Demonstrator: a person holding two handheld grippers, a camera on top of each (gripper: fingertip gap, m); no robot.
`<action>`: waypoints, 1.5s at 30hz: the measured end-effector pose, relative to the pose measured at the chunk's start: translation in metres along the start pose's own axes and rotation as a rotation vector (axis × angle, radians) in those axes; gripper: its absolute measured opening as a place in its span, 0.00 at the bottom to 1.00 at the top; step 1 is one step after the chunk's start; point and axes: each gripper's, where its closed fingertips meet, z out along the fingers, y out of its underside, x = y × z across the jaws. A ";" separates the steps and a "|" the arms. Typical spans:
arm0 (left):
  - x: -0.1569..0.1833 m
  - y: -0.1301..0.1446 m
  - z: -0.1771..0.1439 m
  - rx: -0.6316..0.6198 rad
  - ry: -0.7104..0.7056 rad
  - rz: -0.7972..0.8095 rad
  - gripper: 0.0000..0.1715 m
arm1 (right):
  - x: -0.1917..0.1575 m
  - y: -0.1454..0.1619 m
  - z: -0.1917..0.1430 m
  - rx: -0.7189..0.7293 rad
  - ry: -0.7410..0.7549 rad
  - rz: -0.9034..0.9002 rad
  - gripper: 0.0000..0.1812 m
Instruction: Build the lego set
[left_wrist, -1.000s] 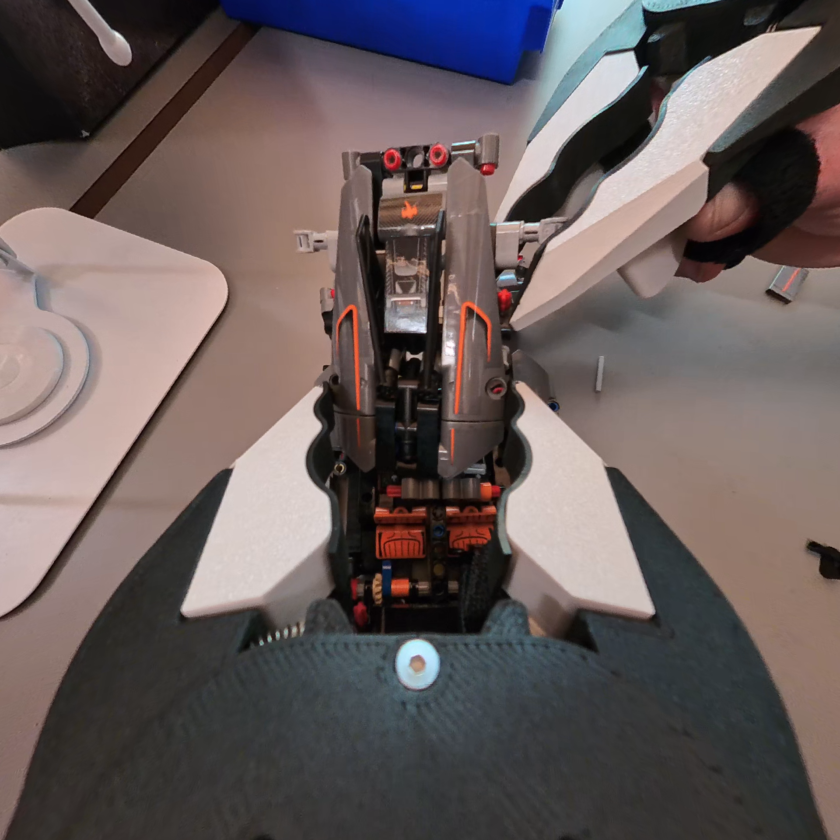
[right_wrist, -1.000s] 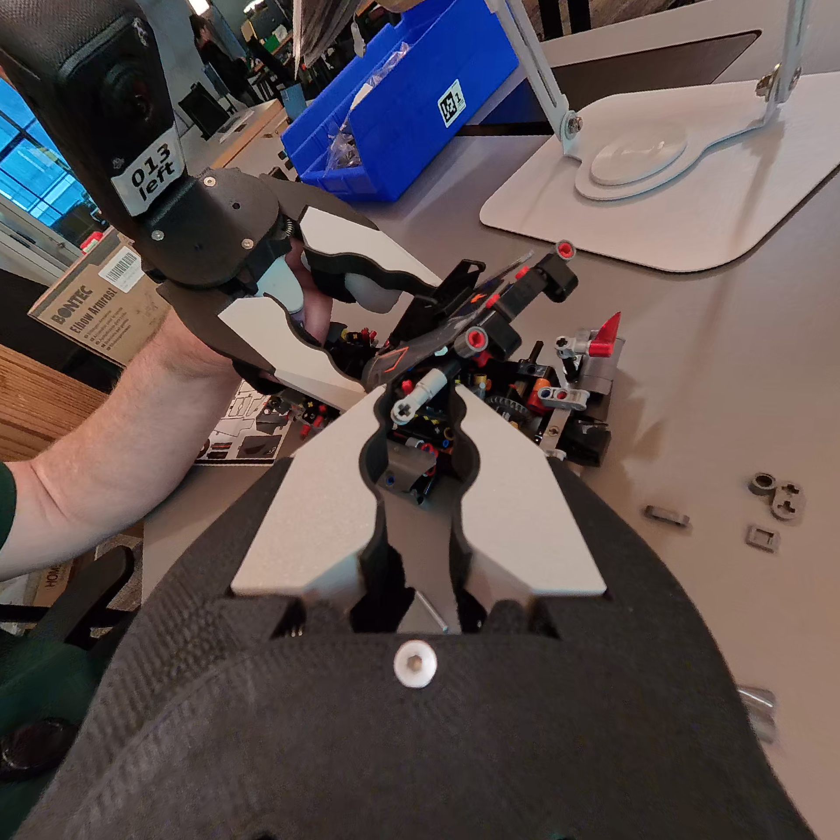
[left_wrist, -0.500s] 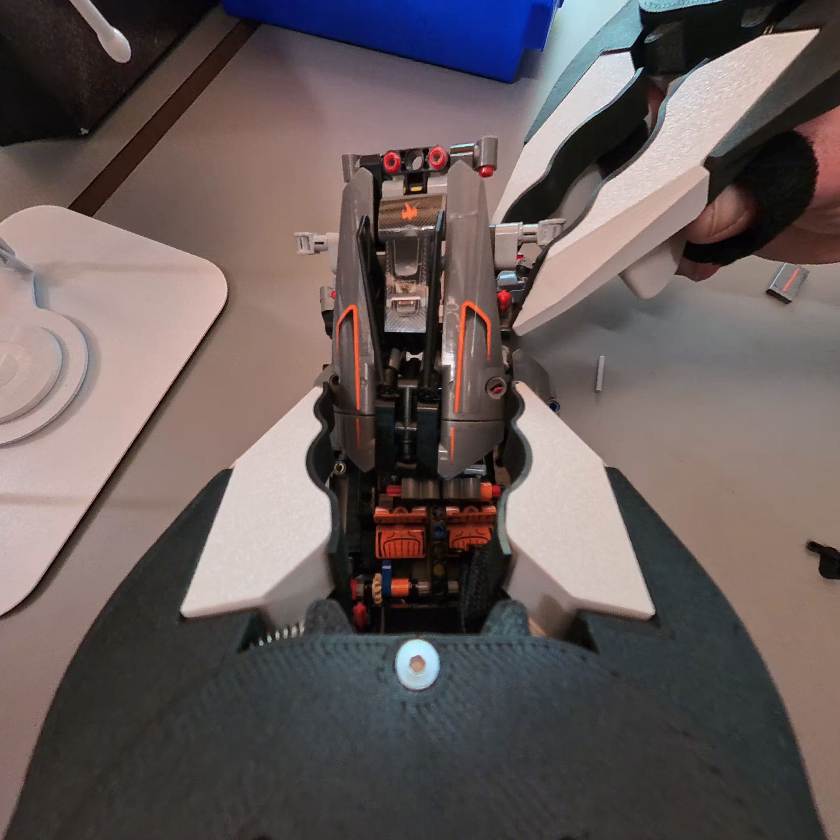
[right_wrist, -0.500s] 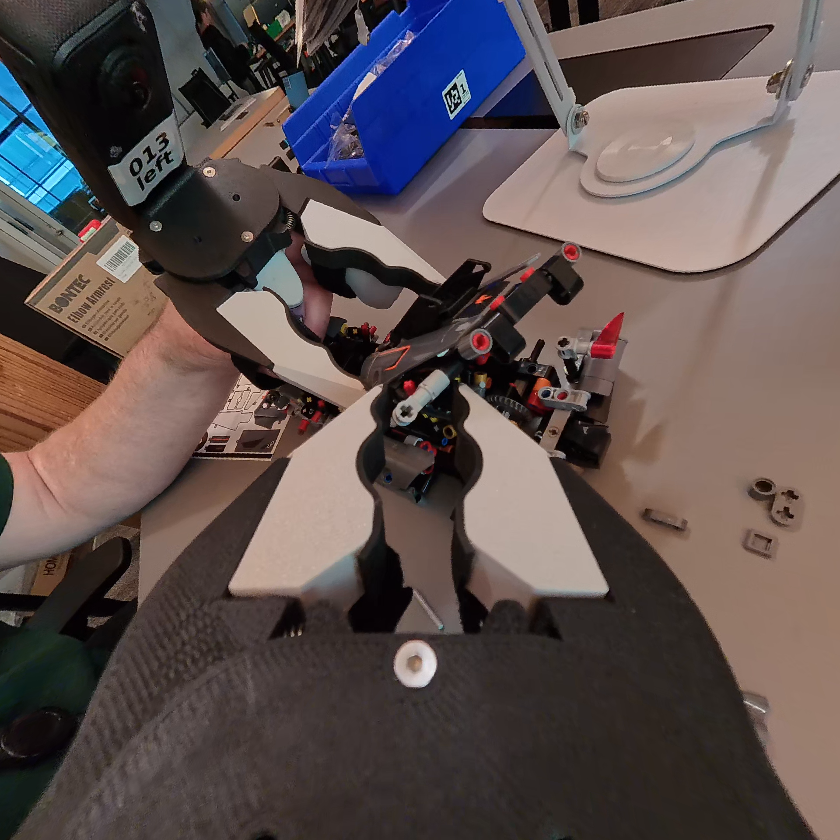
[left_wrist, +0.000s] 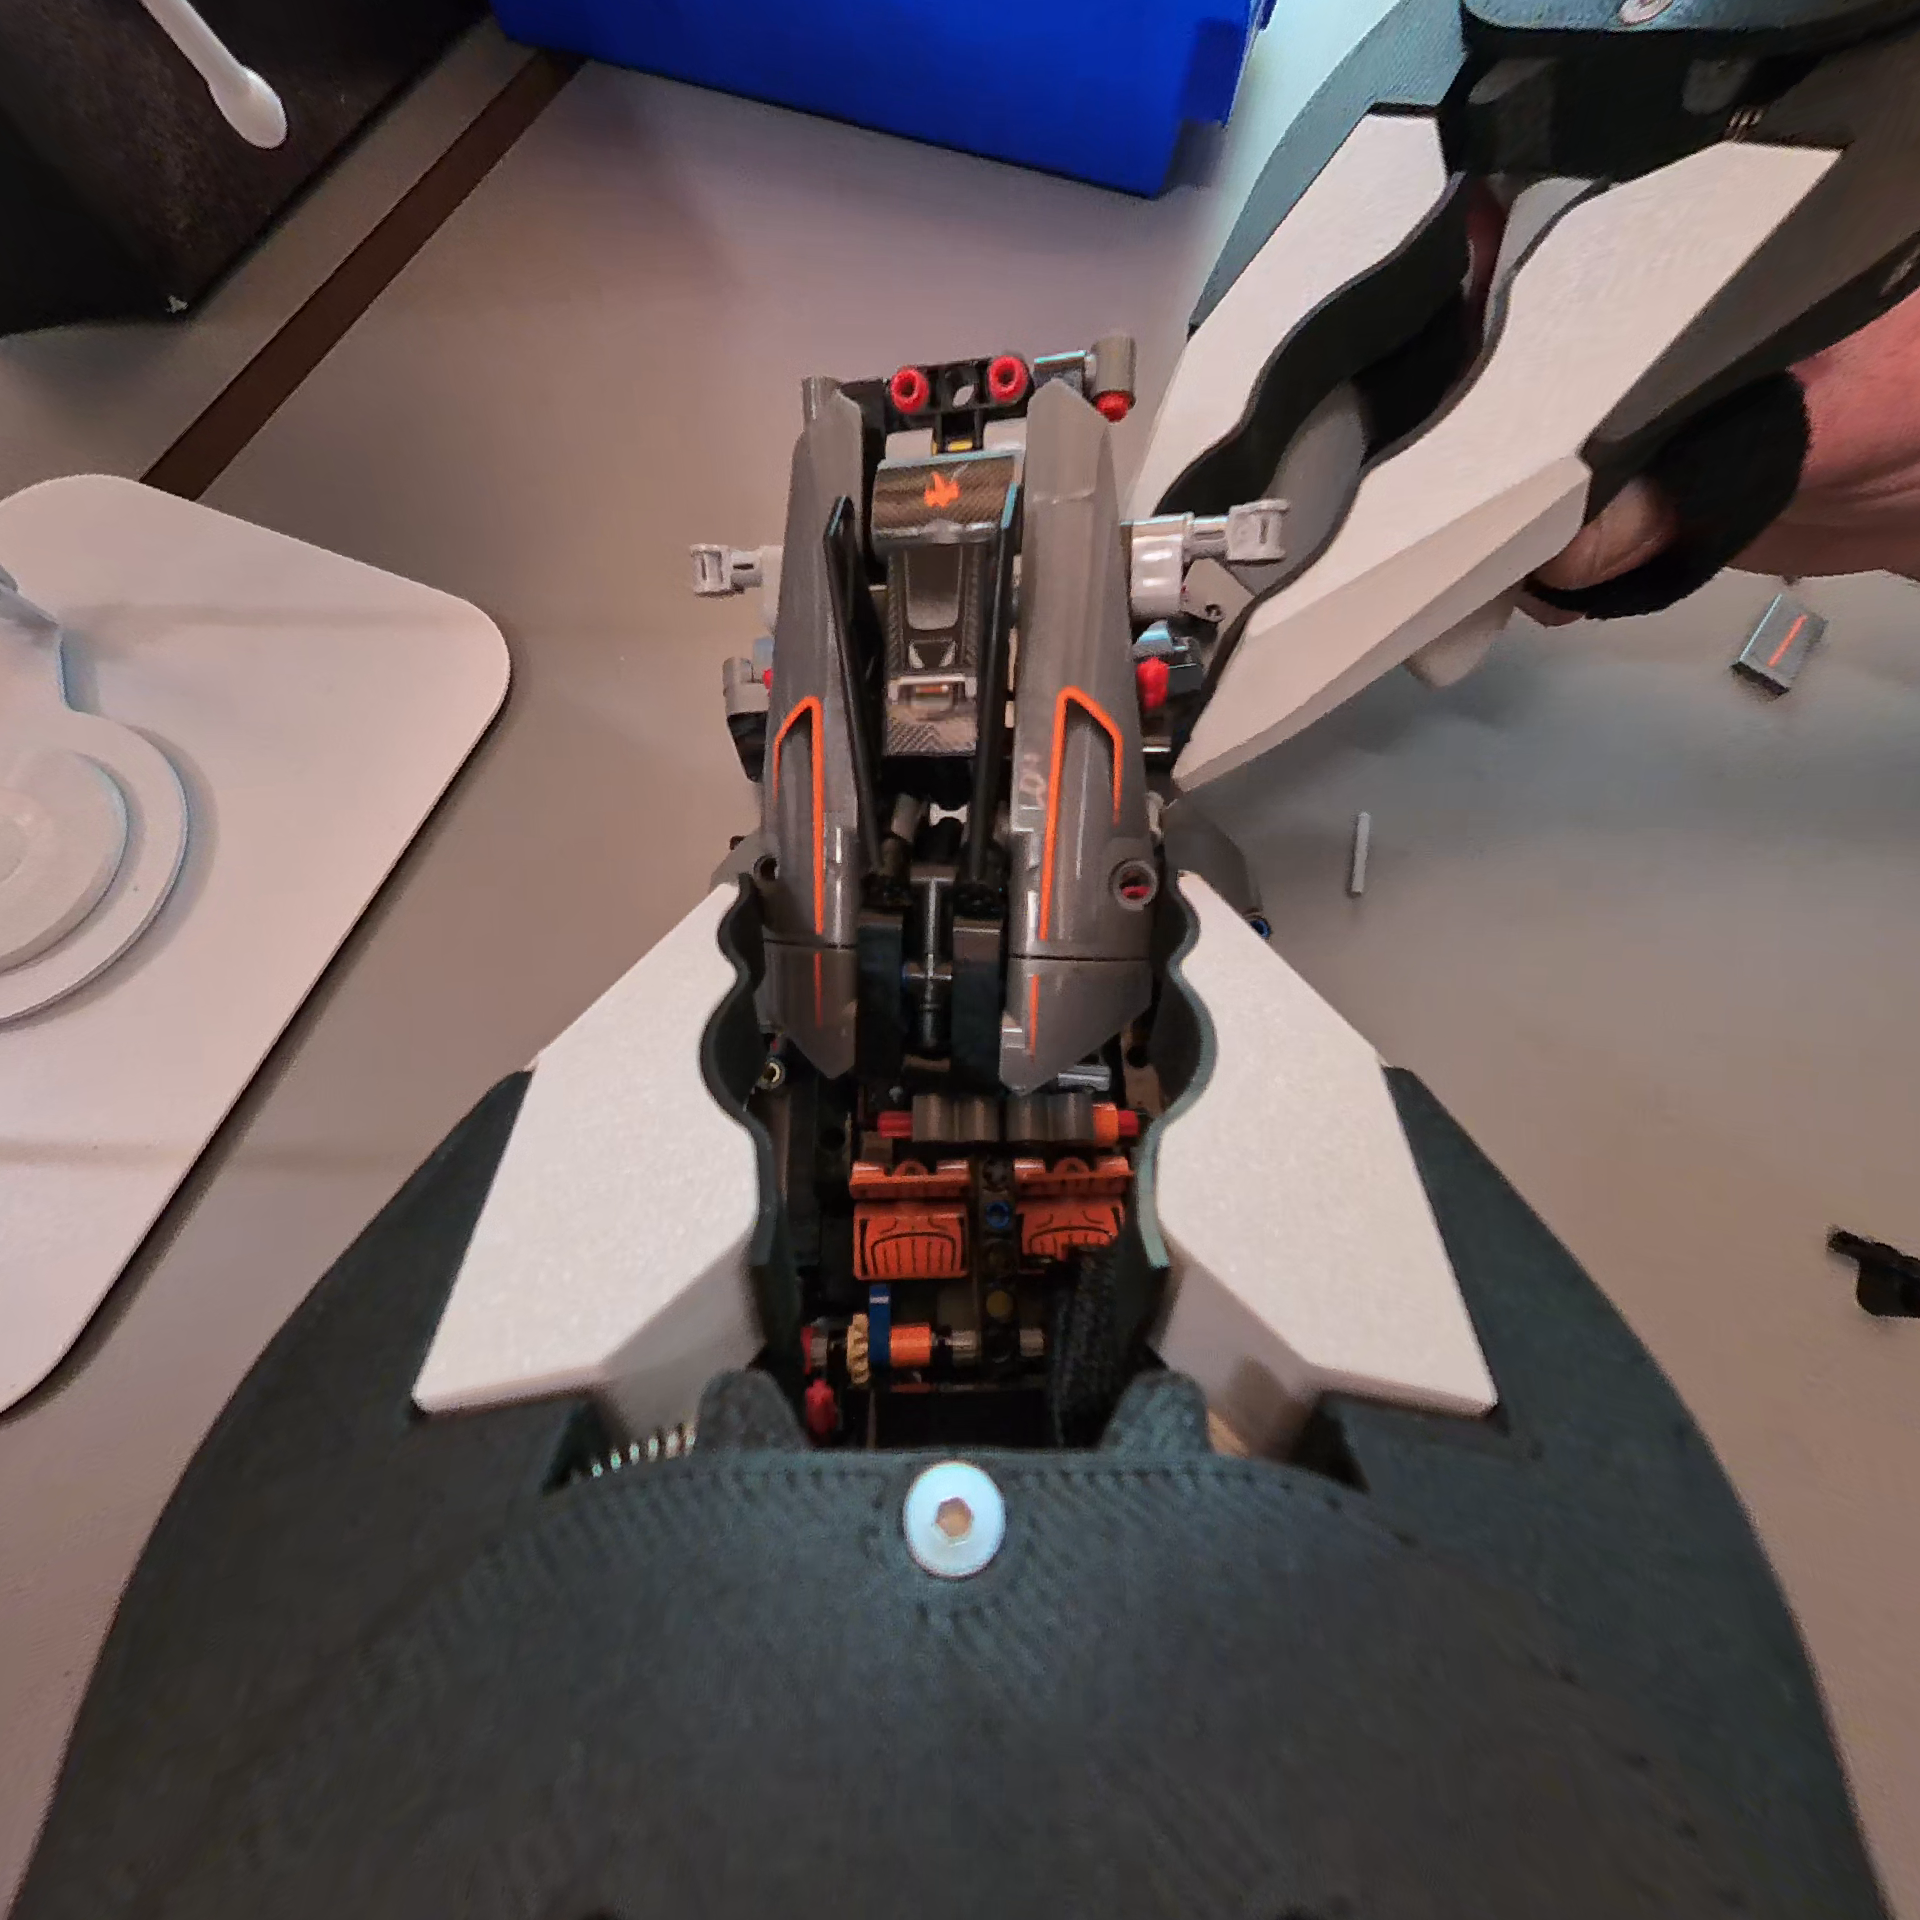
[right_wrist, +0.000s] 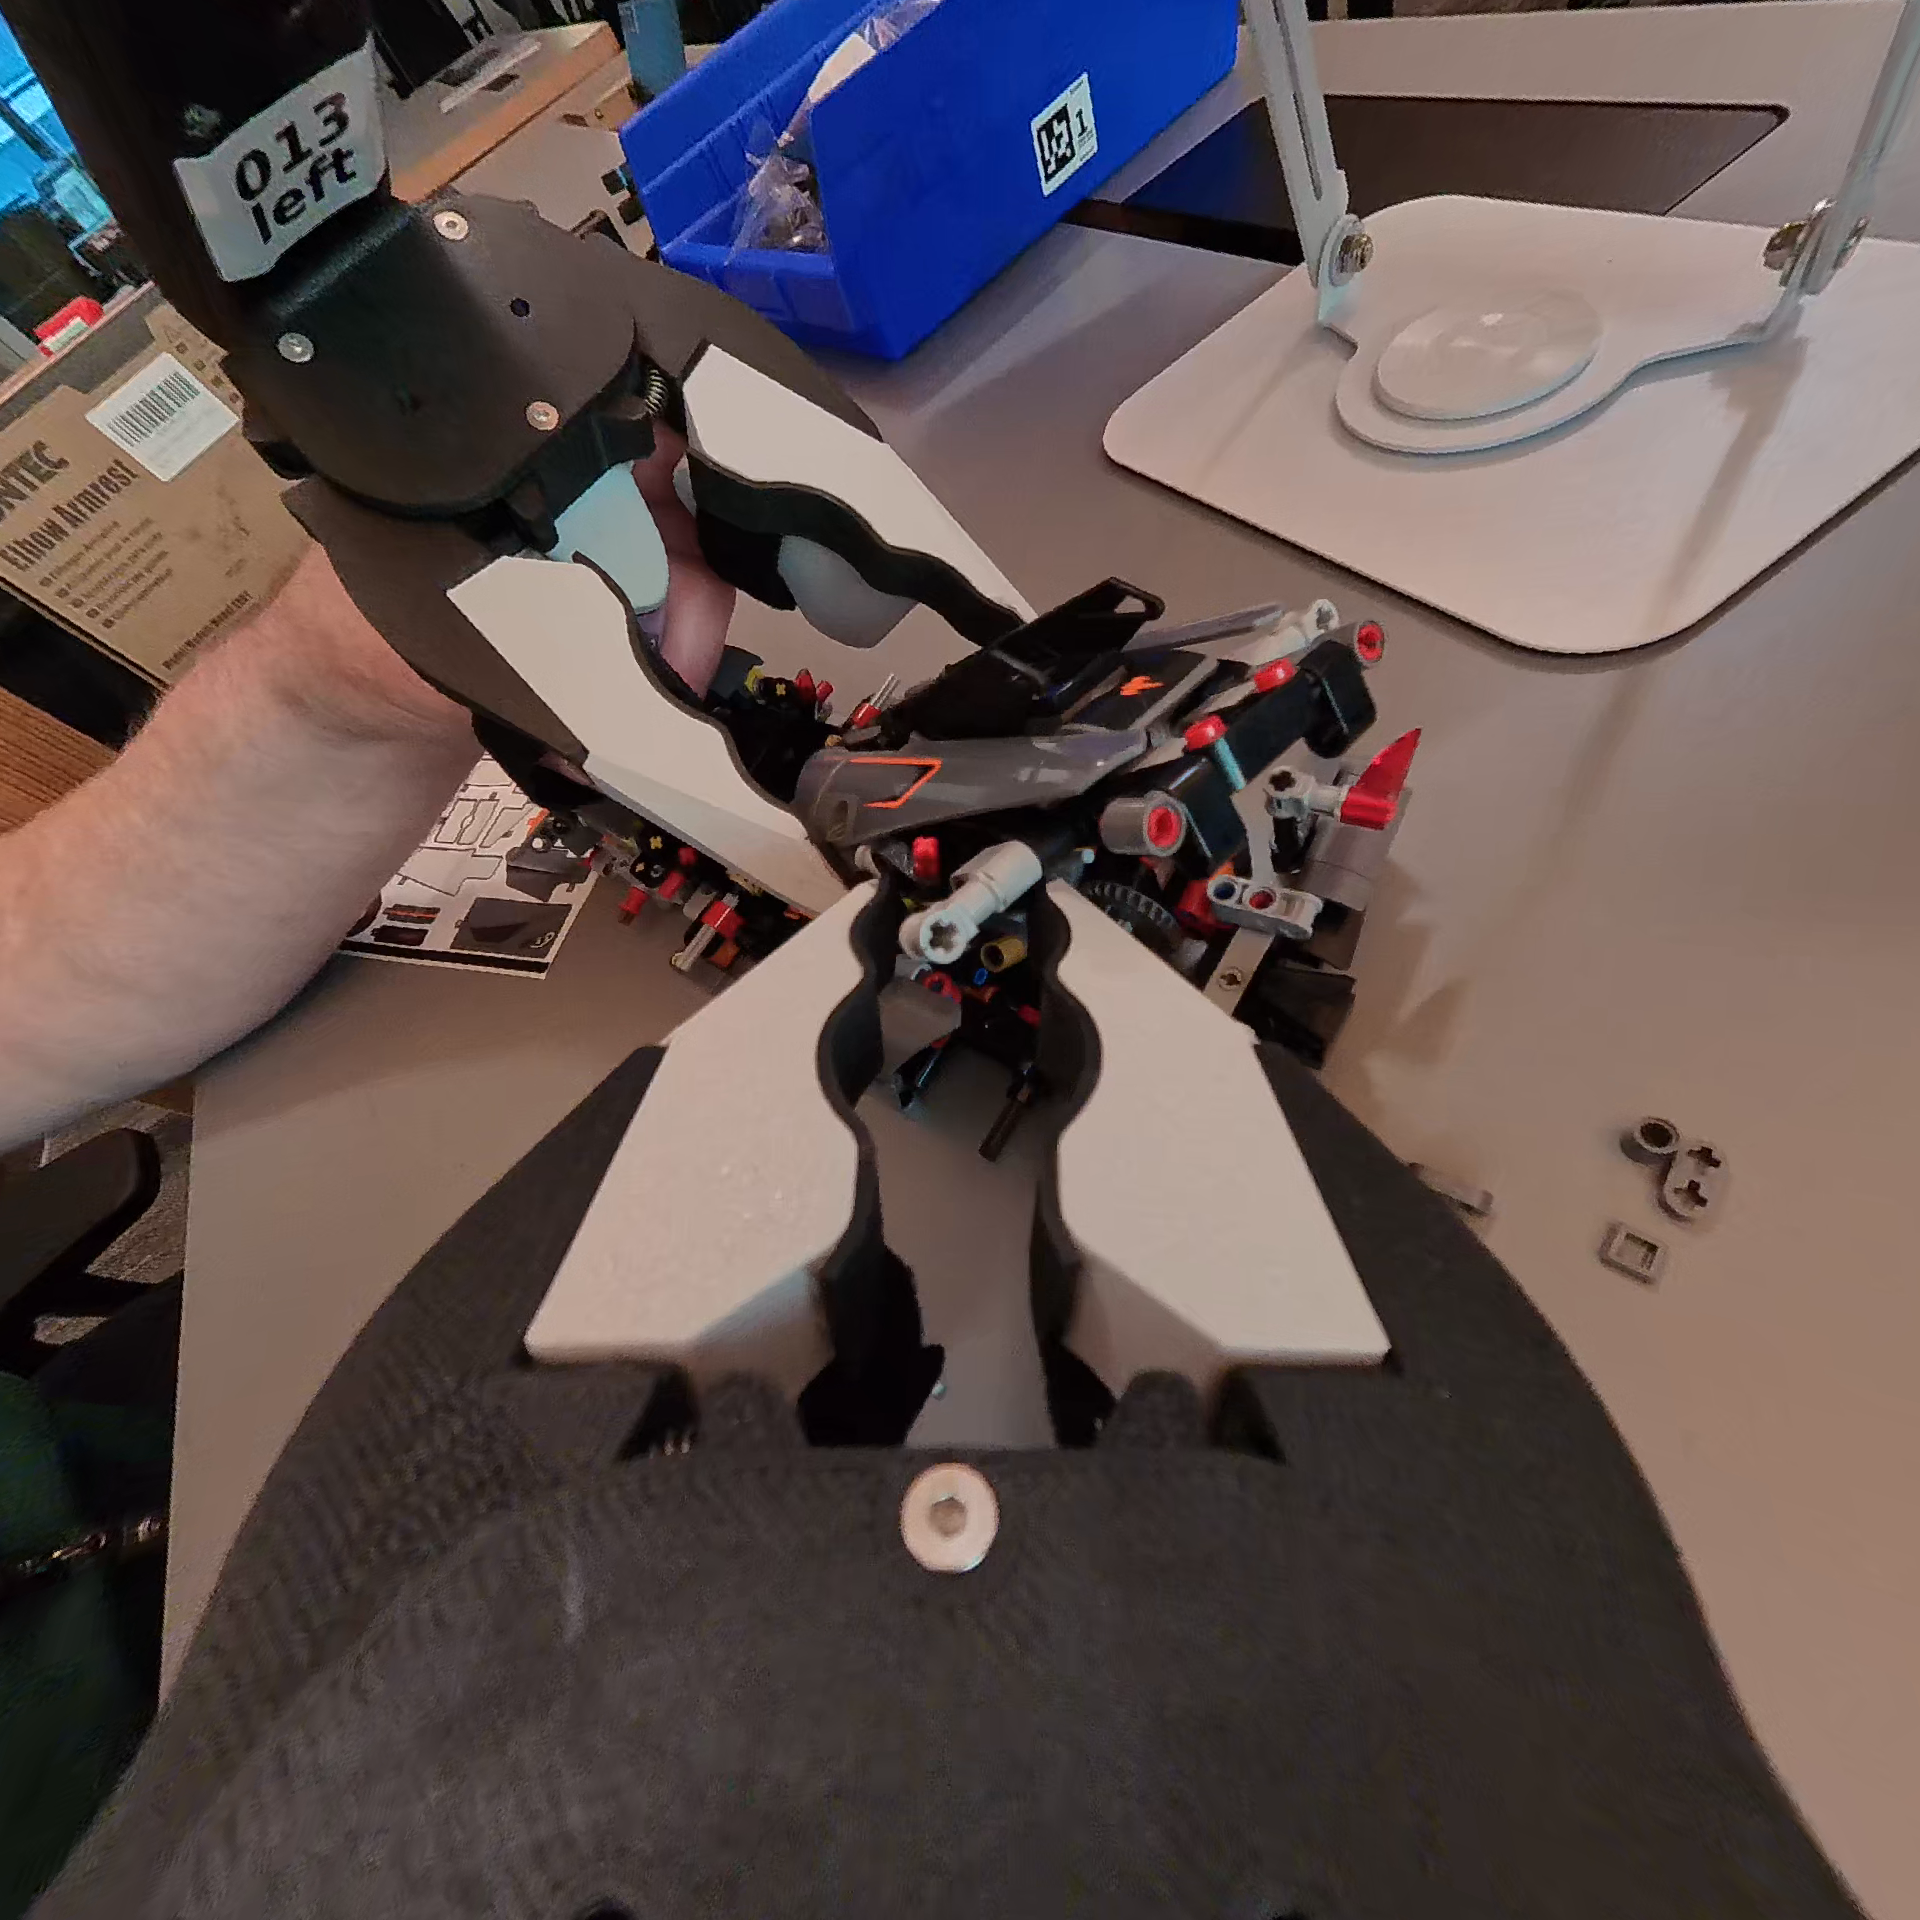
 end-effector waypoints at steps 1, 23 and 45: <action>0.000 0.000 0.000 0.000 -0.001 -0.002 0.43 | 0.001 0.001 0.000 -0.007 0.004 0.000 0.12; -0.001 0.001 0.001 -0.010 -0.009 0.006 0.43 | 0.005 0.010 0.000 -0.105 0.060 -0.131 0.07; -0.001 0.001 0.001 -0.004 -0.002 -0.001 0.42 | 0.002 0.007 0.000 -0.077 0.044 -0.118 0.05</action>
